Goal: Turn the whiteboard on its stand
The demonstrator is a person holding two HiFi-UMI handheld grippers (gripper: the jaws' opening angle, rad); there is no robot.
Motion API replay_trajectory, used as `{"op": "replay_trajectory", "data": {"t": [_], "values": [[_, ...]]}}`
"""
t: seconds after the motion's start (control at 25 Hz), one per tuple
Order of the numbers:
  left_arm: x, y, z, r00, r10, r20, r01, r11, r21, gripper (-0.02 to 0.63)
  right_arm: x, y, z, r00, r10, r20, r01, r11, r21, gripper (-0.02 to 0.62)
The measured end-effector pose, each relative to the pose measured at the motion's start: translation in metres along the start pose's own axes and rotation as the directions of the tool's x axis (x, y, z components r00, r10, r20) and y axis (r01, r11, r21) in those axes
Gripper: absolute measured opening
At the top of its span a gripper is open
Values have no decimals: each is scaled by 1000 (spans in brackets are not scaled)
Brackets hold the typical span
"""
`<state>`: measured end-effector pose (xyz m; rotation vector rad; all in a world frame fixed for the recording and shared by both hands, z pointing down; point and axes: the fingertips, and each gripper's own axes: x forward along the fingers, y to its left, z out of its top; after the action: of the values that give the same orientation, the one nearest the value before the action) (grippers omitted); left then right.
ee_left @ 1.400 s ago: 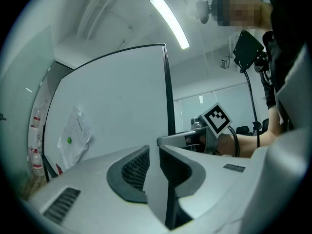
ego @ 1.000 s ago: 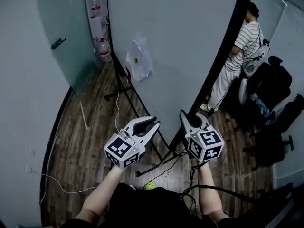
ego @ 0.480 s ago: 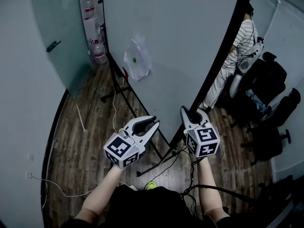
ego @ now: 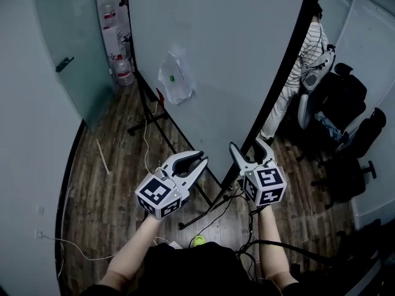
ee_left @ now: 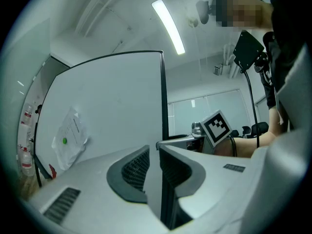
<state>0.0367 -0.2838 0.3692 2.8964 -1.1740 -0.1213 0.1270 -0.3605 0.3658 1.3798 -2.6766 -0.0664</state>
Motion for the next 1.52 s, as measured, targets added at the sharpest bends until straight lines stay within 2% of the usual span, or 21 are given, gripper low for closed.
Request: {"op": "replay_trajectory", "data": {"t": [0.2,0.48,0.88,1.16,1.36,1.52], "values": [[-12,-1,-2,1000,-27,-6,27,1000,-10,54,-9,4,3,999,-53,2,52,998,36,276],[-35,-2,7,996,-92,5,92,996,-12,54,-32,18,5,986,-165,0,164,984,64,278],[-86,-16,17,974,-227,8,227,974,-23,54,-59,91,22,969,-247,8,247,968,43,265],[-133,-28,21,960,-279,-7,279,960,-33,52,-84,148,24,956,-292,0,292,955,51,240],[-161,-38,20,952,-307,-5,307,950,-49,52,-93,177,15,956,-292,-25,293,955,57,150],[-176,-34,17,955,-296,-15,295,954,-51,54,-93,192,14,959,-281,-31,282,958,48,47]]}}
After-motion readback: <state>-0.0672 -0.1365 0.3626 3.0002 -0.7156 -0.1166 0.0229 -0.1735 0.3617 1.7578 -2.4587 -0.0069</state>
